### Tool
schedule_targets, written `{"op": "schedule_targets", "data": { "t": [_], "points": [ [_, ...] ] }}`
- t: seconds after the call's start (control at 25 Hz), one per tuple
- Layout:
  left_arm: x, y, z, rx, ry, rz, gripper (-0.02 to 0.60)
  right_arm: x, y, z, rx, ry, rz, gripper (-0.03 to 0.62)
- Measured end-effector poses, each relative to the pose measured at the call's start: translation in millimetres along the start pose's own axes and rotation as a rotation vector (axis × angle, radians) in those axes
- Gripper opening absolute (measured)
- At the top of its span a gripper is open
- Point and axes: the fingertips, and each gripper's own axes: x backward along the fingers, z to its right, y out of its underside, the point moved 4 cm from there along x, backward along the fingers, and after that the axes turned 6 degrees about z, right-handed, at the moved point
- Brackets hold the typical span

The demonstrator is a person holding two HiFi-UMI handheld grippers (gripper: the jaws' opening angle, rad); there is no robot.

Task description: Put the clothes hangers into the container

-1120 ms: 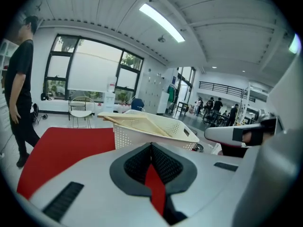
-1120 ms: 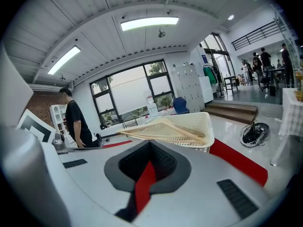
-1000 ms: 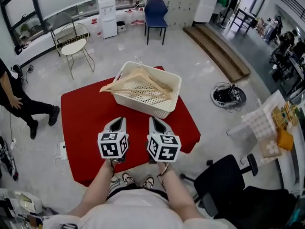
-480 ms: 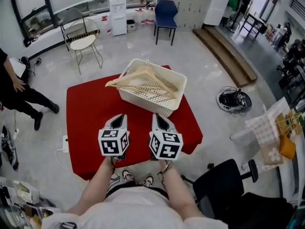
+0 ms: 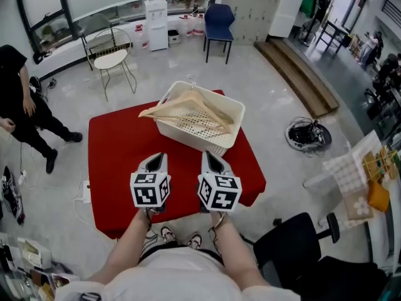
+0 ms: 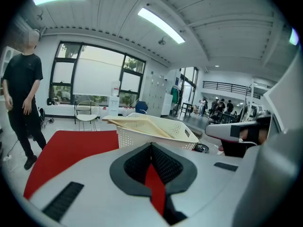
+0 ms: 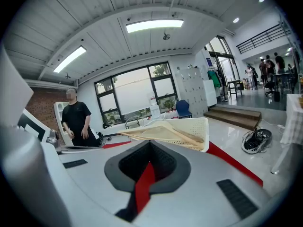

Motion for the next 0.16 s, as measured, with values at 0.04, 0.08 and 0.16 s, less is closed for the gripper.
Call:
{"op": "schedule_targets", "data": {
  "t": [0.04, 0.08, 0.16],
  "points": [
    [0.5, 0.9, 0.7, -0.001, 0.000, -0.002, 0.011, 0.8, 0.5, 0.6, 0.000, 0.001, -0.002, 0.015],
    [0.9, 1.5, 1.5, -0.002, 0.001, -0.003, 0.011, 1.4, 0.8, 1.2, 0.000, 0.002, -0.003, 0.015],
    [1.5, 2.2, 2.9, -0.004, 0.003, -0.006, 0.011, 2.5, 0.7, 2.1, 0.002, 0.002, -0.005, 0.015]
  ]
}}
